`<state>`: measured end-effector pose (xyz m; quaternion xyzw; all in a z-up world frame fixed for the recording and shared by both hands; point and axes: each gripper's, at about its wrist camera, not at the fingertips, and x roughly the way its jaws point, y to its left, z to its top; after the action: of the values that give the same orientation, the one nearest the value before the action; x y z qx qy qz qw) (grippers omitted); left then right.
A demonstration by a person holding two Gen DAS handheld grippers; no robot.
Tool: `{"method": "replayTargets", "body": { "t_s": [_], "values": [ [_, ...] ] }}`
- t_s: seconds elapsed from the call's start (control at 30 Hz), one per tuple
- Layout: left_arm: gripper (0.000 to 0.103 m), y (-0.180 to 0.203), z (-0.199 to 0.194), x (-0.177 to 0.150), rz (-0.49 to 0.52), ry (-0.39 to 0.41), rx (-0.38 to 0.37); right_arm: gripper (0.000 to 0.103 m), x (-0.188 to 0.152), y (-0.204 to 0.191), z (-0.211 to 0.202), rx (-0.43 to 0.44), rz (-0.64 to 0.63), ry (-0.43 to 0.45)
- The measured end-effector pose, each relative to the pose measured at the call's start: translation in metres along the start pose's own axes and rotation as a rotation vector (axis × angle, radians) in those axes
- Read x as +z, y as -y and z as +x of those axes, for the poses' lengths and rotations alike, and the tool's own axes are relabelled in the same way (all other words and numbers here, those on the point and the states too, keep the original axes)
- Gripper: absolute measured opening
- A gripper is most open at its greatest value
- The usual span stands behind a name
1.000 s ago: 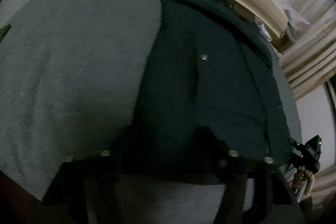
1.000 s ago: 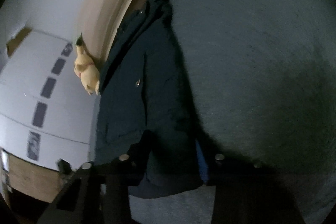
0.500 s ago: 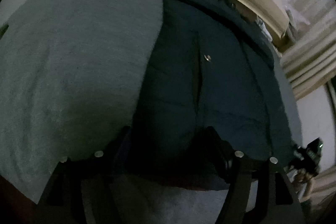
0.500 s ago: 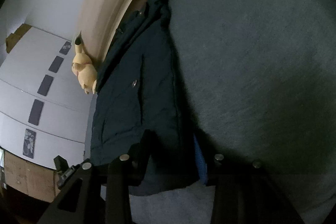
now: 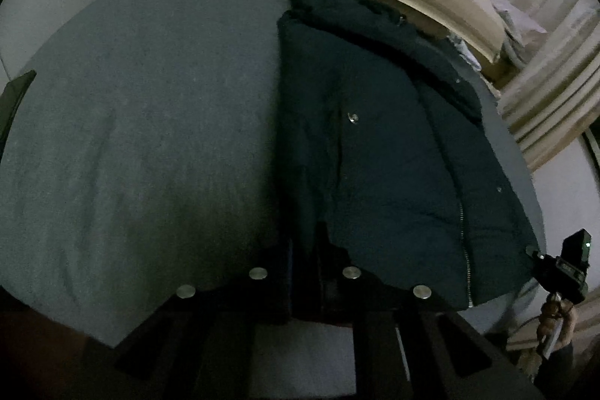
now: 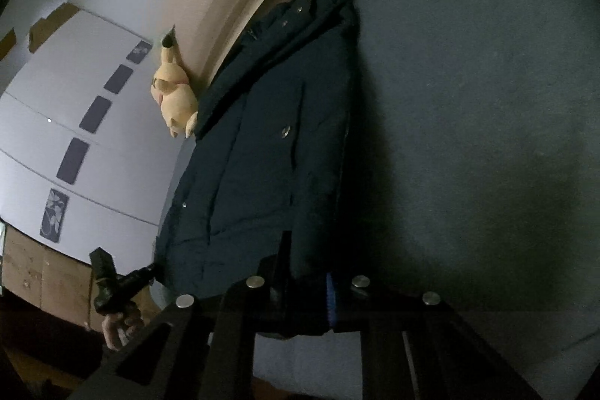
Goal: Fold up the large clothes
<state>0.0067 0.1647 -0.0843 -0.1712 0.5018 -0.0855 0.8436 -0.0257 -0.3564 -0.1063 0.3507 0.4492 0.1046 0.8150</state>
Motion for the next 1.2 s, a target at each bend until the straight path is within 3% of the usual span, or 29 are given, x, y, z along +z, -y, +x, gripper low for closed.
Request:
{"method": "replayTargets", "body": {
  "t_s": [0.2, 0.3, 0.33, 0.37, 0.4, 0.47, 0.53, 0.63, 0.7, 0.73, 0.77, 0.8, 0.87, 1.2],
  "values": [
    [0.011, -0.012, -0.007, -0.036, 0.01, -0.027, -0.016, 0.016, -0.027, 0.016, -0.011, -0.02, 0.029, -0.034],
    [0.016, -0.02, -0.01, -0.036, -0.024, -0.003, -0.029, 0.024, -0.032, 0.028, -0.015, 0.005, 0.078, 0.001],
    [0.018, -0.023, -0.012, -0.031, -0.044, 0.006, -0.039, 0.041, -0.032, 0.031, -0.019, -0.008, 0.086, 0.028],
    [0.021, -0.026, -0.015, -0.029, -0.061, 0.025, -0.043, 0.07, -0.031, 0.032, -0.023, -0.023, 0.088, 0.054],
    [0.027, -0.03, -0.019, -0.028, -0.067, 0.042, -0.045, 0.079, -0.03, 0.033, -0.027, -0.026, 0.089, 0.079],
    [0.042, -0.035, -0.019, -0.024, -0.08, 0.057, -0.049, 0.08, -0.027, 0.035, -0.027, 0.0, 0.087, 0.087],
    [0.048, -0.031, -0.009, -0.027, -0.1, 0.026, -0.065, 0.08, -0.025, 0.035, -0.023, -0.008, 0.079, 0.075],
    [0.05, -0.027, 0.007, -0.03, -0.109, -0.034, -0.072, 0.08, -0.025, 0.036, -0.01, 0.009, 0.089, 0.056],
    [0.05, -0.022, 0.005, -0.035, -0.077, -0.029, -0.062, 0.075, -0.026, 0.032, -0.005, 0.02, 0.063, 0.038],
    [0.049, -0.019, 0.003, -0.036, -0.051, -0.028, -0.047, 0.049, -0.027, 0.028, 0.0, 0.033, 0.045, 0.012],
    [0.035, -0.018, 0.002, -0.037, -0.033, -0.033, -0.041, 0.022, -0.029, 0.026, 0.005, 0.026, 0.039, -0.02],
    [0.021, -0.017, 0.001, -0.037, -0.017, -0.036, -0.024, 0.021, -0.03, 0.025, 0.009, 0.003, 0.033, -0.03],
    [0.014, -0.019, -0.002, -0.036, -0.012, -0.038, -0.022, 0.016, -0.032, 0.021, 0.012, -0.004, 0.025, -0.036],
    [0.011, -0.02, -0.026, -0.054, 0.014, -0.011, -0.005, 0.013, -0.042, 0.005, 0.0, -0.023, -0.022, -0.052]
  ]
}}
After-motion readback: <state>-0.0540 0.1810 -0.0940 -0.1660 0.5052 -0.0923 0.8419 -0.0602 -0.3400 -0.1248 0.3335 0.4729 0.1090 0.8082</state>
